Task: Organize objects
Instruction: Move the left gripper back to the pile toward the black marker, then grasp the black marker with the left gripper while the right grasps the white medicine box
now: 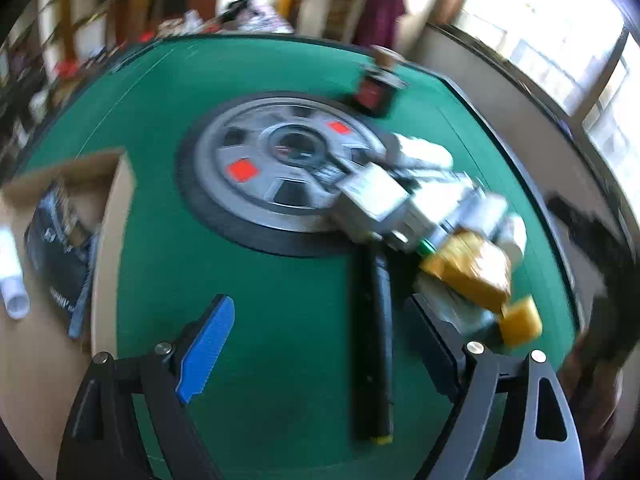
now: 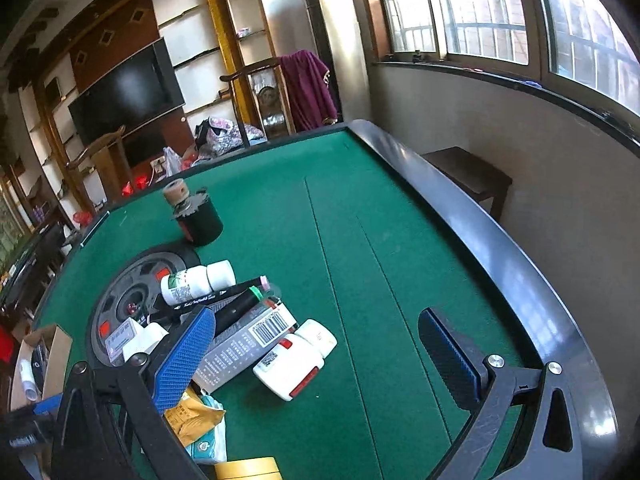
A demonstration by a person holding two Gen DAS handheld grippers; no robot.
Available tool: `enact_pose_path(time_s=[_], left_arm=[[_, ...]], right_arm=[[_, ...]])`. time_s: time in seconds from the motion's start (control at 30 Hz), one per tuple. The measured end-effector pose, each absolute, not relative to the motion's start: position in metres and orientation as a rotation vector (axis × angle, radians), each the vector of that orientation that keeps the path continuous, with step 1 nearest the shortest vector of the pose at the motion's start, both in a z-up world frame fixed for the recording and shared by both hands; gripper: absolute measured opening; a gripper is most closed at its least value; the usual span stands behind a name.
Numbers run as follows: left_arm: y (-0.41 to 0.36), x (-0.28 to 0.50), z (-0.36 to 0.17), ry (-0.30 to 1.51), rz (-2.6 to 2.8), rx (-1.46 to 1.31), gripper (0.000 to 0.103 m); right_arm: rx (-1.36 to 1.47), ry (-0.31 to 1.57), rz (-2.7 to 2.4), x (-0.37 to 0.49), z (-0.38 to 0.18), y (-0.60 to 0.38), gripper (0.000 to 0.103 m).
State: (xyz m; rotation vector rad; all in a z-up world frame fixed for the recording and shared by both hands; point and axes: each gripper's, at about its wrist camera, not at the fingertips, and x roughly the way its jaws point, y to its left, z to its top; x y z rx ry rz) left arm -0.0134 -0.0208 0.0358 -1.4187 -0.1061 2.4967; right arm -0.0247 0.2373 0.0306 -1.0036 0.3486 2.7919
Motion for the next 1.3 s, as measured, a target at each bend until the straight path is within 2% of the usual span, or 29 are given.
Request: enact_pose_path(time_s=[0.13,0.17,0.2,0.23,0.27,0.3,0.37,0.57,0.67,0.73,0.77,1.03,1.3], left_arm=[[0.002,0.001,0.035,0.051,2.507,-1.364,0.085],[0.007,0.003,0.032,0.095,2.51,-1.363,0.079],[0.011,0.003,0.028,0.12,2.501,-1.373,0.065],[0.015,0.002,0.024,0.133,2.479,-1.393,0.057],[0.017,0.002,0.019,0.136,2.459,-1.412,0.044],[0.02,0.002,0.014,0.14,2.444,-1.427,0.038],[0.027,0.004,0.012,0.206,2.464,-1.398,0.033],[0.038,0.009,0.011,0.298,2.488,-1.3,0.031],[0.035,0.009,0.012,0.288,2.483,-1.29,0.031],[0.032,0.007,0.012,0.237,2.463,-1.3,0.017],[0.027,0.005,0.013,0.191,2.444,-1.305,0.014],[-0.025,0.021,0.045,-0.194,2.423,-1.208,0.014],[-0.058,0.051,0.094,-0.273,2.447,-1.048,0.014]], right_arm=[[-1.021,0.343,2.787,-0.026,0.028,0.237,0.103],[-1.026,0.343,2.787,-0.026,0.027,0.236,0.103],[-1.029,0.341,2.787,-0.026,0.028,0.236,0.103],[-1.029,0.339,2.788,-0.026,0.028,0.235,0.103],[-1.026,0.334,2.79,-0.026,0.029,0.234,0.103],[-1.022,0.33,2.791,-0.026,0.029,0.234,0.103],[-1.019,0.322,2.794,-0.026,0.03,0.232,0.103],[-1.026,0.315,2.805,-0.027,0.029,0.228,0.103],[-1.025,0.305,2.811,-0.027,0.03,0.225,0.103],[-1.021,0.301,2.816,-0.027,0.03,0.225,0.103],[-1.019,0.298,2.816,-0.027,0.03,0.224,0.103],[-1.011,0.273,2.822,-0.027,0.029,0.22,0.103],[-1.021,0.177,2.797,-0.031,0.019,0.21,0.103]])
